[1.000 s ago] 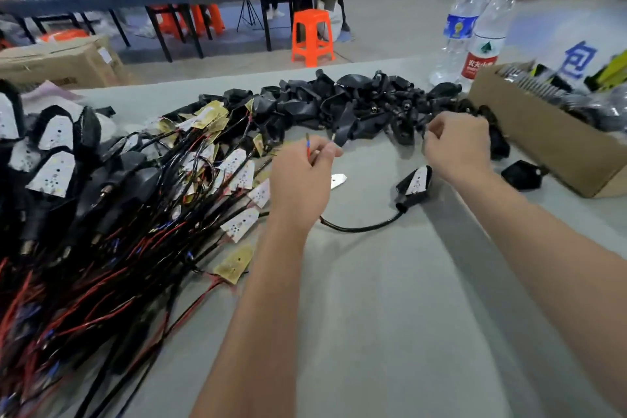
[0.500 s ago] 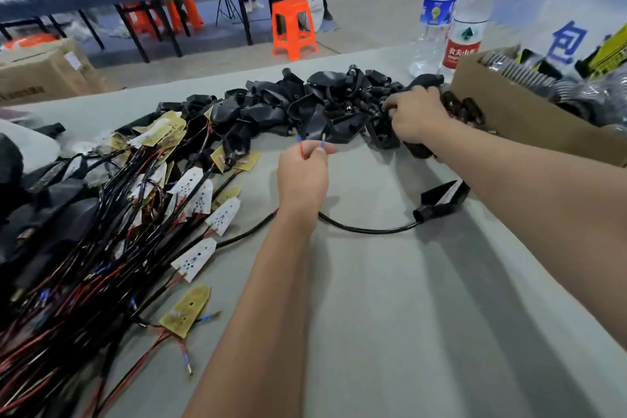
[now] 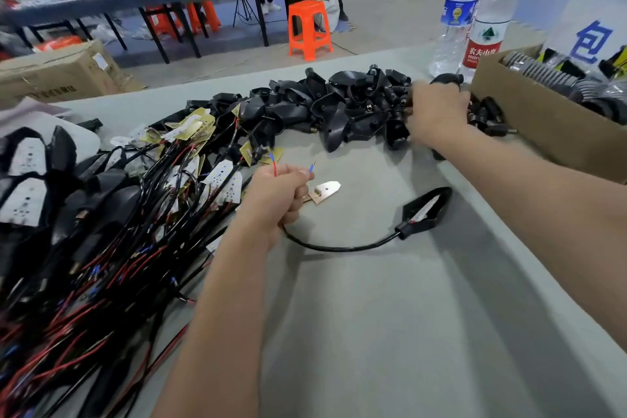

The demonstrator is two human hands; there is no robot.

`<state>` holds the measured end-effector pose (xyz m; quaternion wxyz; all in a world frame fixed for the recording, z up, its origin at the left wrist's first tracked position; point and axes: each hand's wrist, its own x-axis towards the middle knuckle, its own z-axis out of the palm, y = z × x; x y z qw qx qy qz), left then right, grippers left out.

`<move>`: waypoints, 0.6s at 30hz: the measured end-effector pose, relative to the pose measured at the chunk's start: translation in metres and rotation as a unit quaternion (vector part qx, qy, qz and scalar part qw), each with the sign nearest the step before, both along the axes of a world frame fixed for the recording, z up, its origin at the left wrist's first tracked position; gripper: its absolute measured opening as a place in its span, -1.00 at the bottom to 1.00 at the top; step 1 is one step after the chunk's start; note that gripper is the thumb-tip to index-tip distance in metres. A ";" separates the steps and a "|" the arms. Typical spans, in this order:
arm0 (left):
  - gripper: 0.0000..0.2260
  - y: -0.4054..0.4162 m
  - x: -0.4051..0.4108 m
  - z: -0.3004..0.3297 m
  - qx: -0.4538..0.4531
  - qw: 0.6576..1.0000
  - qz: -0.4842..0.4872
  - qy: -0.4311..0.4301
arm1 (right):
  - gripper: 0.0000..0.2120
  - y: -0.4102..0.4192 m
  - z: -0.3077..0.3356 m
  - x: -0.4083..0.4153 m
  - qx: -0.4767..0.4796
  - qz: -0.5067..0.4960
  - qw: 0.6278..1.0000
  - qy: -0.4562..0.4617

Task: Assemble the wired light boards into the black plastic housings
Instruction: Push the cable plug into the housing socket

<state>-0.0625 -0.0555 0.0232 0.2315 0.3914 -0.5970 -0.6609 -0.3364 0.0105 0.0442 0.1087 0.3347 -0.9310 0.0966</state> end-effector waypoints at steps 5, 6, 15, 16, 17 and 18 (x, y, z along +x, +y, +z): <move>-0.88 0.001 0.042 -0.001 -0.024 1.000 -0.011 -0.016 | -0.90 0.018 0.025 0.091 -0.474 0.078 0.774 -0.412; -0.88 0.003 0.048 -0.002 -0.032 0.999 -0.004 -0.007 | -0.89 0.021 0.022 0.116 -0.517 0.101 0.693 -0.492; -0.89 0.019 0.082 -0.023 -0.200 0.974 0.094 0.050 | -0.81 0.019 -0.030 0.220 -0.535 0.123 0.532 -0.645; -0.92 0.018 0.082 -0.024 -0.218 0.971 0.094 0.038 | -0.80 0.019 -0.033 0.222 -0.534 0.124 0.536 -0.642; -0.90 0.017 0.080 -0.025 -0.236 0.967 0.091 0.024 | -0.80 0.019 -0.036 0.223 -0.530 0.126 0.540 -0.641; -0.88 0.015 0.079 -0.027 -0.252 0.964 0.085 0.010 | -0.79 0.020 -0.038 0.224 -0.527 0.128 0.543 -0.641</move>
